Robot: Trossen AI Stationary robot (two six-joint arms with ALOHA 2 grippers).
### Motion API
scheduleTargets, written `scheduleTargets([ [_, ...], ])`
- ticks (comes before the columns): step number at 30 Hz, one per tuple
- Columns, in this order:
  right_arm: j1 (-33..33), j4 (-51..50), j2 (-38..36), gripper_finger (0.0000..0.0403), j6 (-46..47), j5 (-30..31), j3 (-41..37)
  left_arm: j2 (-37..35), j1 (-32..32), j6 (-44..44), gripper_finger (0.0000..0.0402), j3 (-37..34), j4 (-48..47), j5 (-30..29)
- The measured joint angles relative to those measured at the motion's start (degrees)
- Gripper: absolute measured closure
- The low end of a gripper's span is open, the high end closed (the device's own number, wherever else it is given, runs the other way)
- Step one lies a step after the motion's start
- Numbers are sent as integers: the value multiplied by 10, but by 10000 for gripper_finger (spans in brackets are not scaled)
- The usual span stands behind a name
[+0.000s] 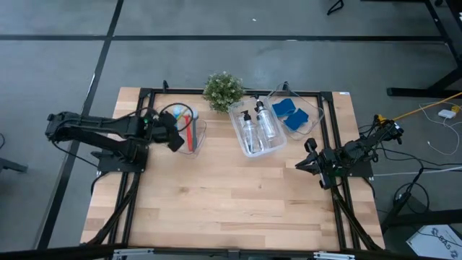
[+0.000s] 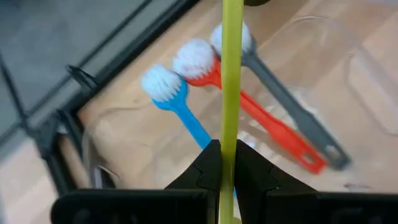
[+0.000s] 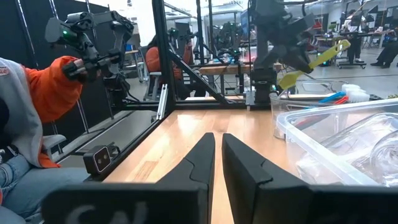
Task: Pick & Place Kitchen Sink Supplies
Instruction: Put the light green dish brush into the left transparent bin
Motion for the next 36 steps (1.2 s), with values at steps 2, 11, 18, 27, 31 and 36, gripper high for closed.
scheduleTargets([
  [2,0,0,0,370,0,0,0,12,7,30,382,0,4,-10],
  [11,0,0,0,370,0,0,0,94,-9,174,382,13,56,-65],
  [18,0,0,0,370,0,0,0,105,-38,209,382,129,68,-66],
  [27,0,0,0,370,0,0,0,119,-111,214,382,174,253,226],
  [31,0,0,0,370,0,0,0,161,-143,157,382,174,256,292],
  [36,0,0,0,370,0,0,0,234,-177,107,382,173,274,354],
])
